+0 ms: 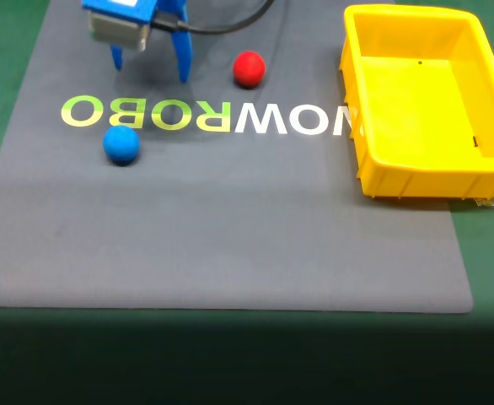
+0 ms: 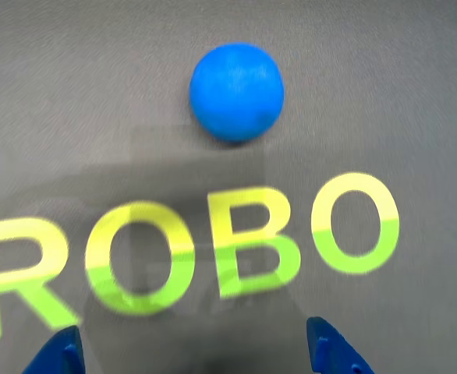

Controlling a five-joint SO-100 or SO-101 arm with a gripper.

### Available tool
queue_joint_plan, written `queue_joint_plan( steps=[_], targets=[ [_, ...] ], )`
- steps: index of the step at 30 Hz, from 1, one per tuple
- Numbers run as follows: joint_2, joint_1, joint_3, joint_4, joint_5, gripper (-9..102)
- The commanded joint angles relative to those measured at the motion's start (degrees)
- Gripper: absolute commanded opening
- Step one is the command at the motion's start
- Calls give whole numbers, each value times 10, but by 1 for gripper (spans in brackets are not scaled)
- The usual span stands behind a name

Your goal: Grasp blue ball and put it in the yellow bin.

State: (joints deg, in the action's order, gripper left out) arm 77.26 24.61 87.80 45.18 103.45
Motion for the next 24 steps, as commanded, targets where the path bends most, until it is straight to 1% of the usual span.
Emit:
queue_joint_plan(
  steps=[1,10,24],
  targets=[
    [-37,3,-88,-17,-11,33],
    [-182,-3,-236,-17,-21,32],
    [-341,-5,-429,-17,-42,32]
  ],
)
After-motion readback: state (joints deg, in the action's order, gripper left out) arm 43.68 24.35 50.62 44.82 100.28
